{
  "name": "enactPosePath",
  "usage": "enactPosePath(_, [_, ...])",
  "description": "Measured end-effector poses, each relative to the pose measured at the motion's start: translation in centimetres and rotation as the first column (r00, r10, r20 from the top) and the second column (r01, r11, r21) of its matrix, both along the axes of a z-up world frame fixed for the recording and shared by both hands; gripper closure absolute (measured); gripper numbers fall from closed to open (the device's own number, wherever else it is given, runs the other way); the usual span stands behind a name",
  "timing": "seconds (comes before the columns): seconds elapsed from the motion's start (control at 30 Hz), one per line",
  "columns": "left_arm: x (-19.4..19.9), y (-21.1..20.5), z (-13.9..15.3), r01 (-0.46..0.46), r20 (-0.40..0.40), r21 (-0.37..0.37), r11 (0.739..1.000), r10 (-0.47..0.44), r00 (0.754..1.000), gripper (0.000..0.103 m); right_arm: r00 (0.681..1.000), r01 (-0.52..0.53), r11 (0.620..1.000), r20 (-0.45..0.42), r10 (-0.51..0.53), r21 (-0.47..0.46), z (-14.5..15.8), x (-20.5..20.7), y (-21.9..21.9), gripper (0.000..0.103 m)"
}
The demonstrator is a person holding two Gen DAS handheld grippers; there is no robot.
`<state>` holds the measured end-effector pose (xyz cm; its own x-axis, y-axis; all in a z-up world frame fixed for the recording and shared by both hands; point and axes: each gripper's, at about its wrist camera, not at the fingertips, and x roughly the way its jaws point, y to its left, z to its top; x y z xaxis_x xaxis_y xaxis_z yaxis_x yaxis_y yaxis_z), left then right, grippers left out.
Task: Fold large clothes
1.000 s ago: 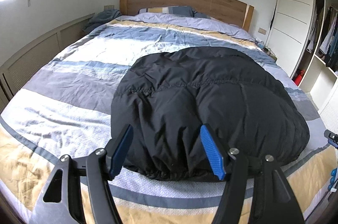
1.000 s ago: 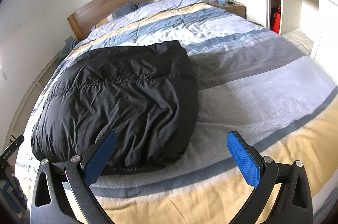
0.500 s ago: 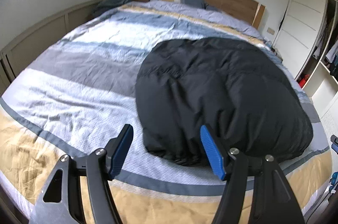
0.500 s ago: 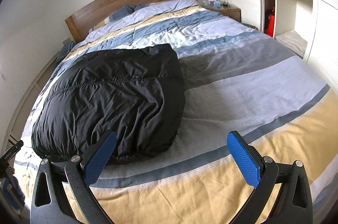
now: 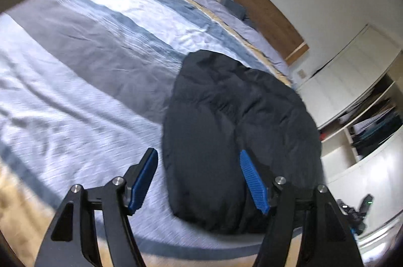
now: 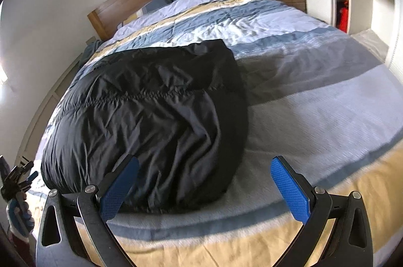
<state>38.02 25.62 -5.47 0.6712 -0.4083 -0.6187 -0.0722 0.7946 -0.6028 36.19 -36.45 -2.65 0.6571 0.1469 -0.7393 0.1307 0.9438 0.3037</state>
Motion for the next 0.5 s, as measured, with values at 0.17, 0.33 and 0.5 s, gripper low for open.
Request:
enactPosePath(0.17, [4.1, -0.3, -2.3, 0.018, -0.035, -0.052, 0.998, -0.02, 0.999, 0.034, 1.0, 0.012, 0.994, -0.019, -0.01, 0.107, -1.7, 3.8, -1.6, 0.0])
enactPosePath(0.33, [8.2, -0.9, -5.4, 0.051, -0.087, -0.084, 0.995, -0.059, 0.994, 0.034, 0.995, 0.027, 0.98, -0.097, -0.008, 0.197, -5.8, 7.7, -3.4, 0.0])
enactPosePath(0.5, [11.3, -1.5, -8.5, 0.121, -0.126, -0.206, 0.971, -0.149, 0.981, 0.03, 0.99, -0.001, 0.915, -0.127, 0.057, 0.403, -10.1, 10.3, -4.8, 0.0])
